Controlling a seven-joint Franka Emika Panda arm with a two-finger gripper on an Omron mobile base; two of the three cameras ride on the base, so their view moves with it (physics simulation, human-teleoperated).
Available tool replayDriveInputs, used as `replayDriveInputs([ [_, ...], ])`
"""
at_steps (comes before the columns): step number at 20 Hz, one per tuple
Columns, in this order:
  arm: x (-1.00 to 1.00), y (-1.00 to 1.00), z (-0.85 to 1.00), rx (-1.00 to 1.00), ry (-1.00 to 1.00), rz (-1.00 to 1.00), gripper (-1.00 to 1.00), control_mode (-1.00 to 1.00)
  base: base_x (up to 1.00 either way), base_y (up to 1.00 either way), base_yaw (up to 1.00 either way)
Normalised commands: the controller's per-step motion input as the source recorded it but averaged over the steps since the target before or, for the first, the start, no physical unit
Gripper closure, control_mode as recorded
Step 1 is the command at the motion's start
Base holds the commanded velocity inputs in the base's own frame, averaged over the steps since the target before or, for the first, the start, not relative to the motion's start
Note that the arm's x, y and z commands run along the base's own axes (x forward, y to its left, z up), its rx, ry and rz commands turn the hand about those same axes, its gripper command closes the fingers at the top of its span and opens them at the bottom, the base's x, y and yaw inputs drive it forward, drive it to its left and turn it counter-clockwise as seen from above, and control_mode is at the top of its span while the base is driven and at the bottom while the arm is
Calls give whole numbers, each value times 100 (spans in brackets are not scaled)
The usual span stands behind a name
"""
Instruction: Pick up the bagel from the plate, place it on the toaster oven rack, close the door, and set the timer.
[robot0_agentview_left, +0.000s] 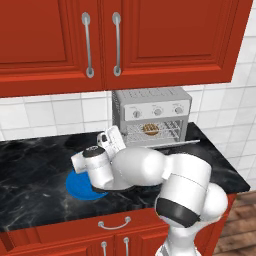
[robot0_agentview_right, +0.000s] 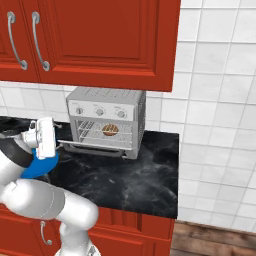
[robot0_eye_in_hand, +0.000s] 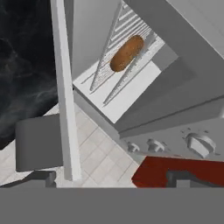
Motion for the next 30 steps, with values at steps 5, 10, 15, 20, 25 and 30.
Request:
replayDriveInputs([
  [5,84,0,5,-2,0,32,-100,-100,0,0,0],
  [10,75,0,-28,-9,0,40,-100,-100,0,0,0],
  [15,76,0,-46,-11,6,42,-100,-100,0,0,0],
  [20,55,0,-25,-10,4,39,-100,-100,0,0,0],
  [25,19,1,9,-5,0,30,-100,-100,0,0,0],
  [30,-63,0,90,2,-1,14,-100,-100,0,0,0],
])
